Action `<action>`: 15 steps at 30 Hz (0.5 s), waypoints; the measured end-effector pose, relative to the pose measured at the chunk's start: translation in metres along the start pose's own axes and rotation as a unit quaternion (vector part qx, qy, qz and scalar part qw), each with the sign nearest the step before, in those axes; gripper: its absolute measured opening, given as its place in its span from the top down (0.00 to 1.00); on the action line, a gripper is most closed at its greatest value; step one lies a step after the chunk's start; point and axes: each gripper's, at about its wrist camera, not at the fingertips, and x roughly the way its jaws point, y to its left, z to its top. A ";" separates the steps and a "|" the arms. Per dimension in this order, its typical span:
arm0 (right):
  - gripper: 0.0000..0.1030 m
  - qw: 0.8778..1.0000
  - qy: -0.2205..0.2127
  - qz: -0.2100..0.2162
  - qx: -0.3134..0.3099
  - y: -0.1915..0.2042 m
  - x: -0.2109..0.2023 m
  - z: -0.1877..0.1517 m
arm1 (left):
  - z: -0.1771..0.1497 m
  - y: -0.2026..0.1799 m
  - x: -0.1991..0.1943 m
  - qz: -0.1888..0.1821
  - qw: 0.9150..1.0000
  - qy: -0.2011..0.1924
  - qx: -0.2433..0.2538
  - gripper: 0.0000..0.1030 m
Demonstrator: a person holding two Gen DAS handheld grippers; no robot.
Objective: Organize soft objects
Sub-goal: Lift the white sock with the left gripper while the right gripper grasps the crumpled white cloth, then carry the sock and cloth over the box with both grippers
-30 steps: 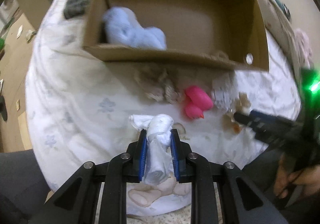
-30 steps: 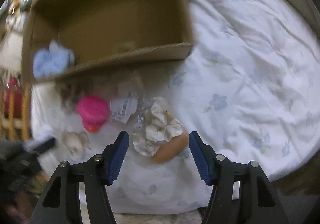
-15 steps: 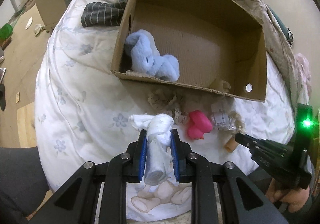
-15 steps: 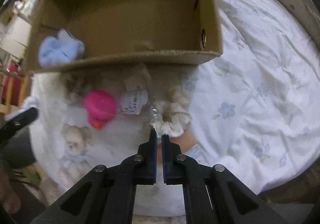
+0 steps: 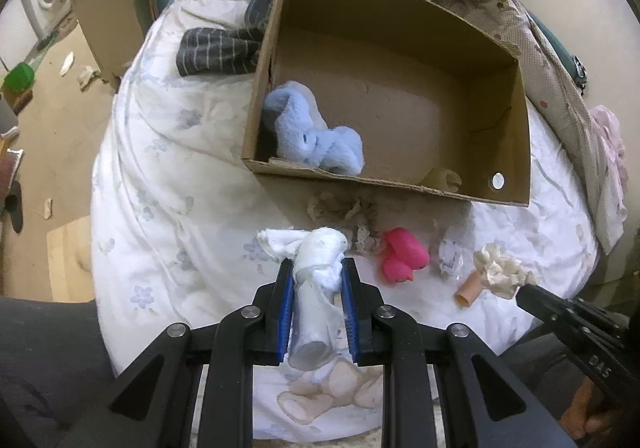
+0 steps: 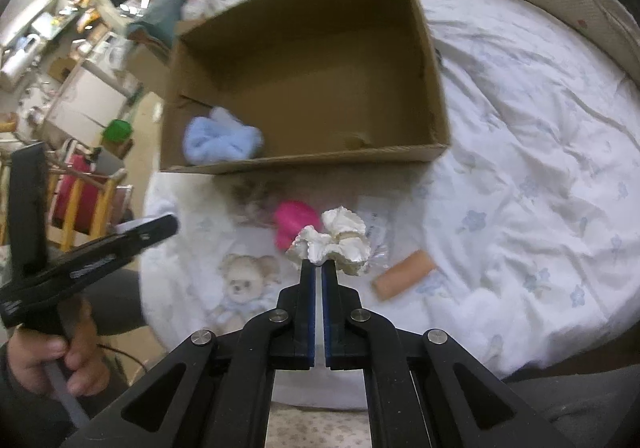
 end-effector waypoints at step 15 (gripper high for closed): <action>0.96 0.999 -0.032 0.028 -0.023 0.025 -0.001 0.009 | -0.005 0.011 -0.016 0.042 0.999 -0.031 -0.010 0.81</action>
